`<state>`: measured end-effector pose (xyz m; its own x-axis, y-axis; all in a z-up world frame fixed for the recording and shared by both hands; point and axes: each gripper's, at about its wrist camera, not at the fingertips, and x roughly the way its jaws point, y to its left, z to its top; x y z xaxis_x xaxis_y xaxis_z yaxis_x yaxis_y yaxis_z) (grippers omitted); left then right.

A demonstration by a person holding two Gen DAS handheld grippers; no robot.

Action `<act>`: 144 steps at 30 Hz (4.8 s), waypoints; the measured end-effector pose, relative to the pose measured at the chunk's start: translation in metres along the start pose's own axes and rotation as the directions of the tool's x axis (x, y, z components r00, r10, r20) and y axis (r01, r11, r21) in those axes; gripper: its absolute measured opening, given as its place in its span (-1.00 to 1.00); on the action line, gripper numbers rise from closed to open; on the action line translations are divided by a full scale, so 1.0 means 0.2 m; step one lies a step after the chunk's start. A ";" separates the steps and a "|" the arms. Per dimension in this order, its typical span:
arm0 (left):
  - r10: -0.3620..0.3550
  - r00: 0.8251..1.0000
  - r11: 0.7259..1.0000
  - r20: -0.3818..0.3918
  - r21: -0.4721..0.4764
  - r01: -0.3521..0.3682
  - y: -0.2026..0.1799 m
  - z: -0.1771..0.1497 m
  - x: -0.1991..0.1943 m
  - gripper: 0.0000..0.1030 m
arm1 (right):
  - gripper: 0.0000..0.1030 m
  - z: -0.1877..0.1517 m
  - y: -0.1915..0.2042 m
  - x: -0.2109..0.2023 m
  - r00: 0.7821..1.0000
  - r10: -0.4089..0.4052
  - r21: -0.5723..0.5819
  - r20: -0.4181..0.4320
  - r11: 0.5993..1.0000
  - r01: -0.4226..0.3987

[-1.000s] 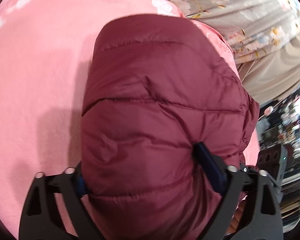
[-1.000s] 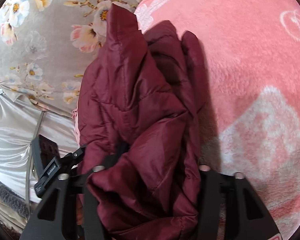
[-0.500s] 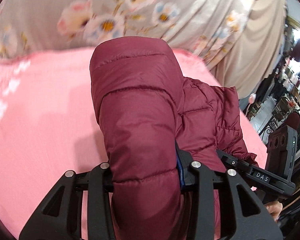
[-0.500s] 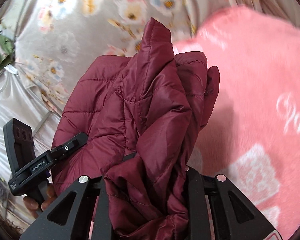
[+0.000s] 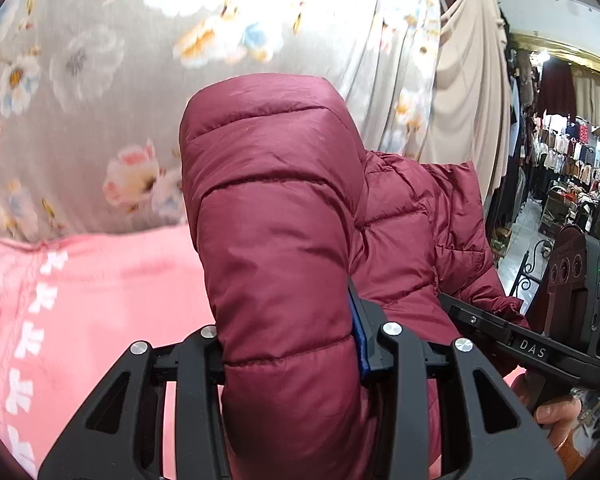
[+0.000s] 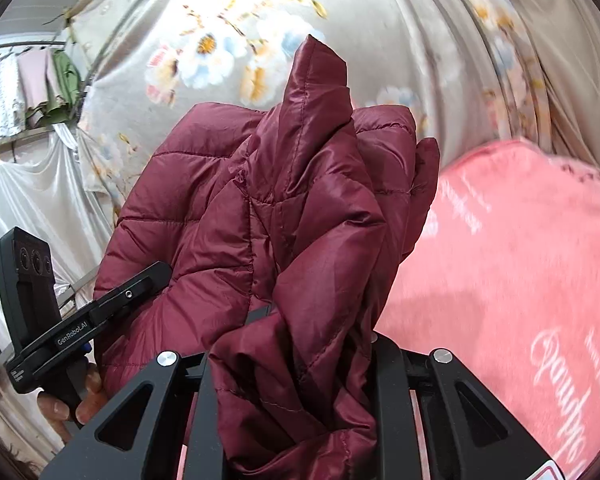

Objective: Fold large clothes

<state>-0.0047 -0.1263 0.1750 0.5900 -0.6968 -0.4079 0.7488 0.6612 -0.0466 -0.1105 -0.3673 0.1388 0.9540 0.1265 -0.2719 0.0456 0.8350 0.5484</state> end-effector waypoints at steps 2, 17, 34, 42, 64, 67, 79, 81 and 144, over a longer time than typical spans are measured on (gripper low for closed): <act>0.002 1.000 1.000 0.029 0.016 -0.003 0.00 0.03 -0.03 -0.28 | -0.64 0.04 0.05 -0.01 1.000 0.001 -0.016 0.017 1.000 0.000; 0.024 0.960 0.994 0.281 0.095 -0.052 0.08 0.23 -0.38 -0.27 | -0.64 0.28 0.45 -0.06 0.984 0.107 -0.195 0.140 0.978 -0.078; 0.065 0.903 0.996 0.425 0.022 -0.082 0.67 0.24 -0.59 -0.20 | -0.64 0.27 0.87 0.46 0.968 0.242 -0.300 0.065 0.930 -0.212; 0.108 0.942 0.993 0.318 -0.083 -0.086 1.04 0.11 -0.31 -0.19 | -0.64 0.08 0.77 0.96 0.976 0.207 -0.227 -0.070 0.949 -0.217; 0.126 0.991 0.950 -0.043 -0.281 -0.133 1.53 -0.55 0.46 -0.19 | -0.64 -0.55 0.32 1.70 0.939 0.074 -0.058 -0.337 0.993 -0.099; 0.127 0.989 0.946 -0.071 -0.293 -0.143 1.55 -0.61 0.52 -0.19 | -0.64 -0.60 0.29 1.76 0.930 0.062 -0.049 -0.362 0.995 -0.085; 0.127 0.979 0.927 -0.158 -0.332 -0.174 1.66 -0.80 0.65 -0.19 | -0.63 -0.75 0.22 1.87 0.910 0.030 -0.039 -0.414 0.998 -0.051; 0.127 0.979 0.926 -0.160 -0.334 -0.174 1.67 -0.81 0.65 -0.18 | -0.62 -0.76 0.20 1.88 0.907 0.021 -0.038 -0.420 0.998 -0.041; 0.460 0.772 0.785 -0.437 -0.205 -0.584 1.49 -0.90 0.65 0.51 | -1.00 -0.82 0.07 1.77 0.860 -0.169 -0.149 -0.481 0.983 0.110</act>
<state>0.2405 0.0293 -0.0567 0.6684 -0.1123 -0.7353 0.1813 0.9833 0.0146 0.1803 -0.2231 -0.0787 0.6703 0.2253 -0.7071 0.1055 0.9142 0.3913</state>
